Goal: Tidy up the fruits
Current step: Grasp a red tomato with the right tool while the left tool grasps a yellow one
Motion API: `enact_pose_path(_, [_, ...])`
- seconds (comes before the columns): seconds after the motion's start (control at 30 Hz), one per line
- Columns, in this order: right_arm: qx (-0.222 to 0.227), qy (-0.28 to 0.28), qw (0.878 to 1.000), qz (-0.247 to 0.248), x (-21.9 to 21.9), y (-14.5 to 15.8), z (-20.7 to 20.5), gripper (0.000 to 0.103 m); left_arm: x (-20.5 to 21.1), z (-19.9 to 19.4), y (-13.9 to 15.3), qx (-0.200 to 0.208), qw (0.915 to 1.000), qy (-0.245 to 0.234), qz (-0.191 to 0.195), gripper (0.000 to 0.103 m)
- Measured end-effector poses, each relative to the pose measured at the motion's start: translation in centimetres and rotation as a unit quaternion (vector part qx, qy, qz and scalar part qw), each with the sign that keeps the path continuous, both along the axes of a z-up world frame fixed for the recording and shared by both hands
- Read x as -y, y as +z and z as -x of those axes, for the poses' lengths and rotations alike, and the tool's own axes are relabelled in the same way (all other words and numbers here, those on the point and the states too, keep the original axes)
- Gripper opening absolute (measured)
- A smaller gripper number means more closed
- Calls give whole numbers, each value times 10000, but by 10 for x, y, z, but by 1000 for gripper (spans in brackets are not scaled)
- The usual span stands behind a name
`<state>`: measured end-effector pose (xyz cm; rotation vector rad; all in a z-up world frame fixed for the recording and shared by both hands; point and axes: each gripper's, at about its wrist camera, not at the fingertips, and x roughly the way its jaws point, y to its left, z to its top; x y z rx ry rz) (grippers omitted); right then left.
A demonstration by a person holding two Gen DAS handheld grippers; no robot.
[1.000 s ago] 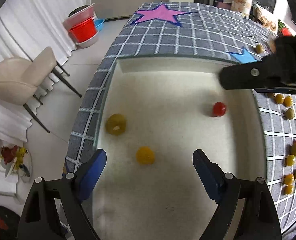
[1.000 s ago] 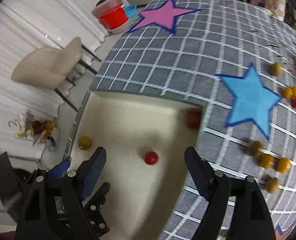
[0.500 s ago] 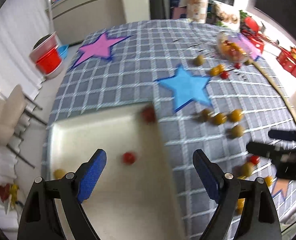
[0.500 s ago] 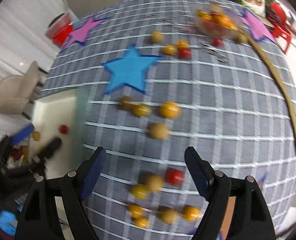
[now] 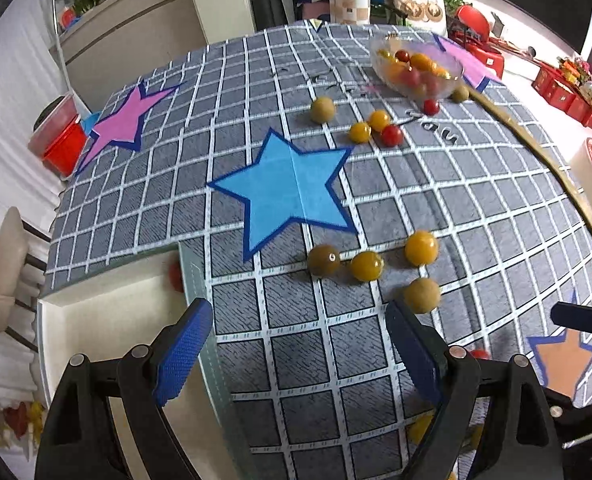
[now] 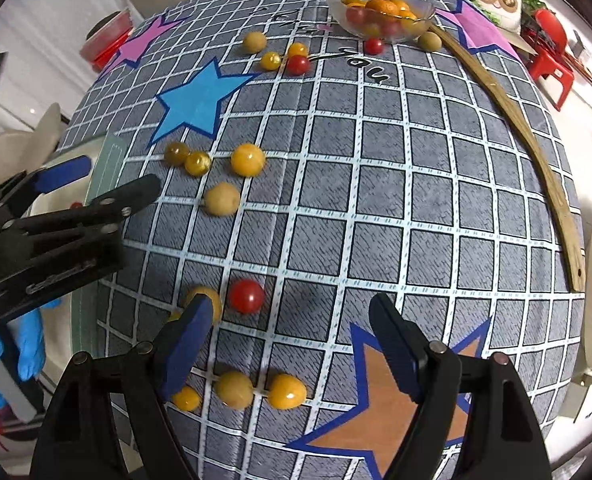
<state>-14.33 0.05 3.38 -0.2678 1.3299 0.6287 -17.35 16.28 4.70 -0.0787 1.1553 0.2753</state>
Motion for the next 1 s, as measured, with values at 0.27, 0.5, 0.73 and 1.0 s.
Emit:
enact_pose_path(0.27, [93,415,9990,112,1,-10,9,61,2,-7,-17,-136,9998,-107,-130,89])
enact_pose_path(0.5, [244,788,9965,135,-17,-18,17,60,1,-23,-27,-148,9996,-155,-184,89])
enact_pose_path(0.73, [453,928,9945,163,-30,-22,17,55,-3,-42,-33,-120,9996,-238,-69,74])
enact_pose_path(1.0, [390,858,9955,17,-32,-22,8,21,3,-49,-31,-71,9984,-436,340,23])
